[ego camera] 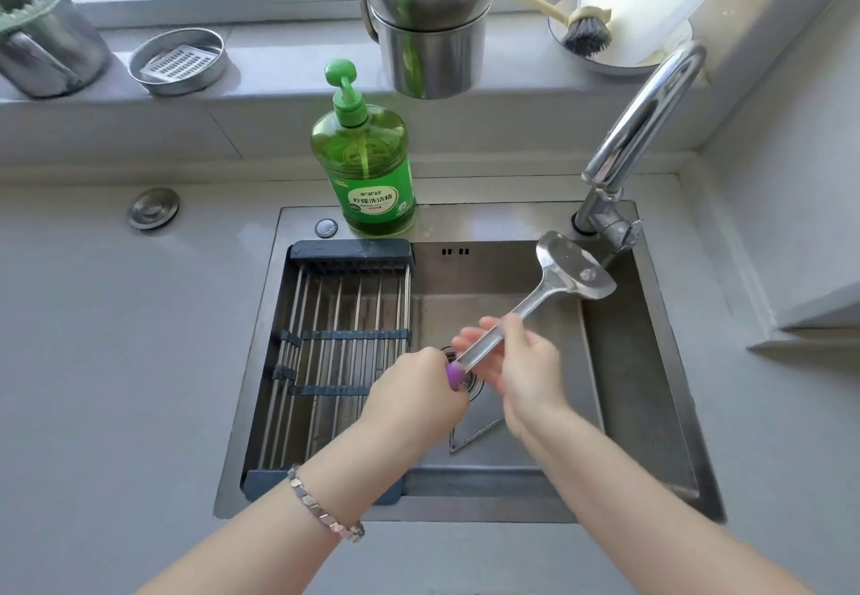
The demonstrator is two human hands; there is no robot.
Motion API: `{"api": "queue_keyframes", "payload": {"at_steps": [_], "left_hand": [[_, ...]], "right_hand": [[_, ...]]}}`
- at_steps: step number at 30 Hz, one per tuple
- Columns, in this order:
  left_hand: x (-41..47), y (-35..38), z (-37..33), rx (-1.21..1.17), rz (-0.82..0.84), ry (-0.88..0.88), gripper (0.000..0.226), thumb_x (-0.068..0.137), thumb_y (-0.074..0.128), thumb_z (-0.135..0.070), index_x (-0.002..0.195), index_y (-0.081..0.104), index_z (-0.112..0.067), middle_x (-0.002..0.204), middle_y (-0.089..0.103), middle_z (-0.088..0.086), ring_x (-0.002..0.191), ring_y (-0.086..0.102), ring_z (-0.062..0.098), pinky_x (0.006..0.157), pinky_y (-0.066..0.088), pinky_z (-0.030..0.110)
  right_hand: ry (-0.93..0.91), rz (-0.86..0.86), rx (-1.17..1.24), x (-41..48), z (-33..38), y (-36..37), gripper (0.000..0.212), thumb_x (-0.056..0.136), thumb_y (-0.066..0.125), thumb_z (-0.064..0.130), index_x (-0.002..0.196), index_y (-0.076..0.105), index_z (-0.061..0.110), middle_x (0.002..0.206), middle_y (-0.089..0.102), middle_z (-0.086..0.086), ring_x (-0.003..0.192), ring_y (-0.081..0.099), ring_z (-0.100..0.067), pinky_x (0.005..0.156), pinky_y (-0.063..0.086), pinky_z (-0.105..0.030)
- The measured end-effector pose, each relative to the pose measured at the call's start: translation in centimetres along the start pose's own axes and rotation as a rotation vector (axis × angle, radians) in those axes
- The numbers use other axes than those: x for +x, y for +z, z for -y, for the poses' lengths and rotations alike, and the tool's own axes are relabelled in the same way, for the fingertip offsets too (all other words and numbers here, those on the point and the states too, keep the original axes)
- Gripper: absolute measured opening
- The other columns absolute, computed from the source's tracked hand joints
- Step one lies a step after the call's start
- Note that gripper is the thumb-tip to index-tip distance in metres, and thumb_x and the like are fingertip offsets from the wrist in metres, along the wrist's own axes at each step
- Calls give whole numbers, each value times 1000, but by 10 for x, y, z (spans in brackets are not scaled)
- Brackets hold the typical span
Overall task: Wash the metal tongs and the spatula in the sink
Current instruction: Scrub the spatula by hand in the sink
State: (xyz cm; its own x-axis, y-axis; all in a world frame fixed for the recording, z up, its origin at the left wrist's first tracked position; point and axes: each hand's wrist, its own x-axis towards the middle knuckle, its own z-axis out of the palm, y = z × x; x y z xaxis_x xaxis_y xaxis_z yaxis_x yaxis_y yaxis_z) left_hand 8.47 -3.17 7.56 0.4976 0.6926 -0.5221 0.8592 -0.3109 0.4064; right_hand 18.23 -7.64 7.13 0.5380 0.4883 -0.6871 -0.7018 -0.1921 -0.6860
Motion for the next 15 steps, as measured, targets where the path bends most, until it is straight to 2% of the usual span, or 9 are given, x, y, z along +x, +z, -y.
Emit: {"api": "queue_keyframes", "payload": {"at_steps": [2, 6, 9, 11, 15], "left_hand": [[1, -2, 0, 7, 2, -1, 20, 92, 45, -27, 80, 50, -12, 72, 51, 3, 76, 61, 30, 69, 51, 34], [-2, 1, -4, 41, 18, 9, 24, 92, 45, -29, 76, 46, -12, 72, 50, 3, 79, 61, 32, 70, 49, 33], [-2, 3, -8, -33, 17, 4, 20, 92, 45, -27, 80, 49, -12, 76, 52, 5, 86, 64, 33, 72, 51, 36], [0, 2, -4, -45, 11, -5, 20, 92, 45, -27, 80, 50, -12, 76, 52, 4, 80, 62, 32, 68, 49, 34], [-1, 1, 2, 32, 36, 9, 27, 93, 43, -30, 71, 45, -13, 67, 48, 2, 73, 59, 33, 63, 42, 29]], "right_hand": [[-13, 25, -20, 5, 4, -5, 28, 100, 34, 10, 86, 56, -1, 67, 65, -13, 48, 67, -15, 48, 55, -22], [-31, -149, 217, 25, 27, -8, 30, 100, 31, 8, 79, 52, 1, 74, 61, -14, 44, 65, -13, 48, 56, -21], [-9, -29, 70, 5, 4, -1, 31, 100, 31, 11, 82, 55, 2, 69, 64, -12, 48, 66, -14, 48, 55, -22], [-8, 19, -9, 1, 0, -1, 30, 100, 33, 11, 83, 56, 2, 69, 65, -12, 50, 67, -14, 48, 54, -22], [-35, -179, 260, 31, 28, -10, 31, 101, 33, 13, 79, 52, 2, 74, 61, -13, 43, 65, -12, 47, 55, -22]]}}
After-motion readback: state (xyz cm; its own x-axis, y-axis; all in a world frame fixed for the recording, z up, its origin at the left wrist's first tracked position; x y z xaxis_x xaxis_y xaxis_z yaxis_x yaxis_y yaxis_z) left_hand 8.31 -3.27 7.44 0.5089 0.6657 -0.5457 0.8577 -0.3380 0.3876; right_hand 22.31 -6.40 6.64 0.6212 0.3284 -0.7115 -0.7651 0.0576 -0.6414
